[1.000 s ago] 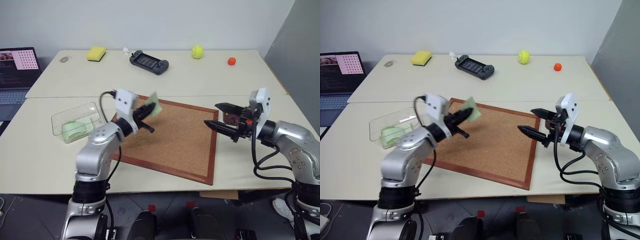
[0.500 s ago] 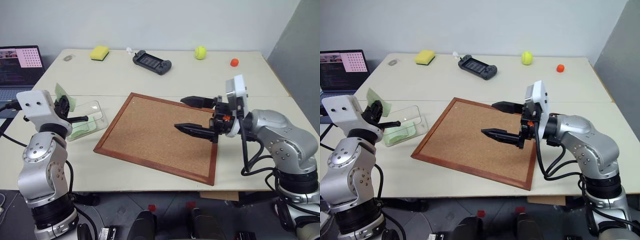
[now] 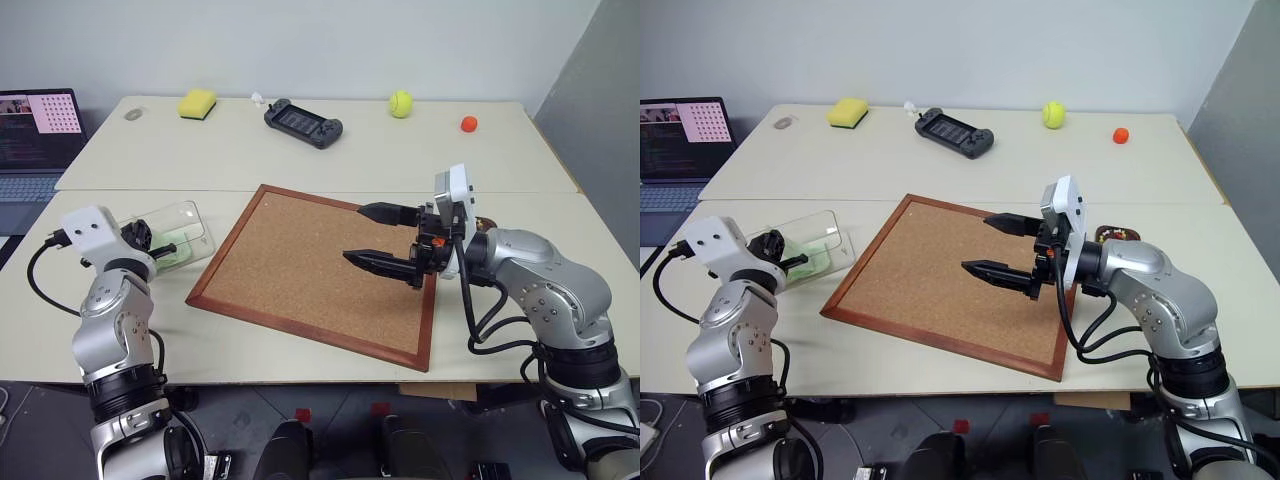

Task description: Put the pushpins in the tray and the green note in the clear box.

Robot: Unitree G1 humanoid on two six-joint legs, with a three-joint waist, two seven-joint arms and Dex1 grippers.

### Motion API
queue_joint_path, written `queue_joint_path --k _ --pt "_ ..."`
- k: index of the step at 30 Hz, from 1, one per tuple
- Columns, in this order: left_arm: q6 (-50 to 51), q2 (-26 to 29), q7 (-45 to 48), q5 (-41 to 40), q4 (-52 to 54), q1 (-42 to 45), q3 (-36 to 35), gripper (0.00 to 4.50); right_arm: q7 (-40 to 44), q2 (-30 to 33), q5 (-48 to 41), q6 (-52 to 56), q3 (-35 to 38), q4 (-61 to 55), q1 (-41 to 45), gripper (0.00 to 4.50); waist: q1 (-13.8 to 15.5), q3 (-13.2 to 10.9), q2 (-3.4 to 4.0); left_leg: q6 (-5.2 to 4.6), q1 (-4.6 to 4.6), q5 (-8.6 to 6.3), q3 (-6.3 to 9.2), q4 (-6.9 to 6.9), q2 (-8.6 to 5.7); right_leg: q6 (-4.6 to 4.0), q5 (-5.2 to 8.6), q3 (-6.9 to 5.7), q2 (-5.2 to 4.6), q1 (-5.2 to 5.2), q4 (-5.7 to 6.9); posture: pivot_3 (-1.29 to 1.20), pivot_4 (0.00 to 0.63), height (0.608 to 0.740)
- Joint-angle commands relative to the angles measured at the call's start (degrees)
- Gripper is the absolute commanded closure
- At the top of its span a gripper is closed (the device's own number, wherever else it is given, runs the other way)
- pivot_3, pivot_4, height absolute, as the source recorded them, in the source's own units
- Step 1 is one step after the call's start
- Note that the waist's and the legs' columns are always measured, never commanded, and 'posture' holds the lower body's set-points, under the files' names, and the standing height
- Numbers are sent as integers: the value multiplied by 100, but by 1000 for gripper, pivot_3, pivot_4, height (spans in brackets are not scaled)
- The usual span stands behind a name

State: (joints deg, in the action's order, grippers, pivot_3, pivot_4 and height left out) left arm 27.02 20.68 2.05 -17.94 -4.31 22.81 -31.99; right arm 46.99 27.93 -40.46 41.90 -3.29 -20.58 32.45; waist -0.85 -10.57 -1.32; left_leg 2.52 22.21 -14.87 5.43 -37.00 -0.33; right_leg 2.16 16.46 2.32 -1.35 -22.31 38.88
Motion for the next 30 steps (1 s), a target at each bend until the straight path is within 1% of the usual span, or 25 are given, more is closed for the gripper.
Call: queue_joint_path --k 1,3,5,6,8,9,10,11,13,15,17,19,21,25,27,30 --pt "-153 130 51 -144 157 120 -40 2791 -132 -110 -126 -8 64 -267 2 0 -9 0 0 0 0 0 1 0 0 0 0 -1 0 0 0 0 150 740" --pt "-149 158 47 -160 154 174 -26 2397 -178 -153 -133 -5 50 -294 1 0 -18 0 0 0 0 0 2 0 -1 0 0 -1 0 1 0 0 150 740" --pt "-138 172 59 -192 172 190 -9 1869 -208 -184 -124 -5 44 -300 2 0 -27 0 0 0 0 0 2 -1 -1 0 0 -1 0 1 1 0 150 740" --pt "-123 175 64 -208 197 184 1 1705 -222 -196 -115 -7 40 -299 2 0 -35 0 0 0 0 0 3 -1 -2 0 0 -2 0 1 1 0 150 740" --pt "-90 168 74 -242 269 162 22 1175 -247 -202 -106 -14 36 -300 -1 0 -48 0 0 0 0 0 3 0 -2 0 0 -1 0 1 1 0 150 740" --pt "-51 149 72 -274 340 148 29 1114 -253 -195 -107 -15 42 -308 -6 0 -55 0 0 0 0 0 4 0 -2 0 0 -2 0 1 1 0 150 740" --pt "-5 132 89 -317 430 125 49 791 -259 -181 -109 -15 53 -320 -16 0 -59 0 0 0 0 0 4 0 -2 0 0 -2 0 1 1 0 150 740" --pt "73 120 136 -377 565 84 96 667 -267 -164 -100 -16 64 -326 -28 0 -62 0 0 0 0 0 5 0 -1 0 0 -2 0 1 1 0 150 740" --pt "221 182 356 -411 907 -77 319 258 -321 -120 -29 -40 85 -334 -76 0 -66 0 0 0 0 0 5 0 -1 0 0 -3 0 1 2 0 150 740" --pt "465 387 768 -402 1428 -381 742 10 -499 -99 32 -12 159 -350 -202 0 -68 0 0 1 0 0 5 0 -2 0 0 -1 0 1 2 0 150 740" --pt "753 528 979 -502 2025 -662 1006 10 -786 -95 176 -22 233 -436 -417 0 -71 0 -1 1 1 0 6 1 -2 0 0 -1 -1 0 2 0 150 740" --pt "1003 635 1118 -597 2714 -1041 1260 10 -1266 -180 395 -60 333 -568 -662 0 -71 0 0 3 2 -1 5 3 -3 -1 0 3 -1 1 0 0 150 740" --pt "1179 552 1110 -730 3263 -1378 1366 10 -1784 -304 667 -125 403 -661 -867 0 -72 0 1 3 4 -1 4 3 -1 -1 0 6 -3 0 -2 0 150 740" --pt "1076 26 658 -543 3910 -2019 1535 10 -2719 -397 1757 -541 247 -753 -1508 0 -74 0 1 3 2 -1 0 3 1 -1 1 11 -3 1 -1 0 150 740" --pt "949 -243 461 -338 4113 -2335 1777 10 -3082 -467 2202 -783 194 -803 -1945 0 -71 1 1 3 1 0 2 3 1 0 1 9 -2 1 -1 0 150 740" --pt "681 -636 131 -23 4213 -2655 1993 10 -3299 -577 2624 -1148 46 -909 -2529 0 -66 1 1 3 -1 0 -1 2 0 0 1 12 0 3 0 0 150 740"
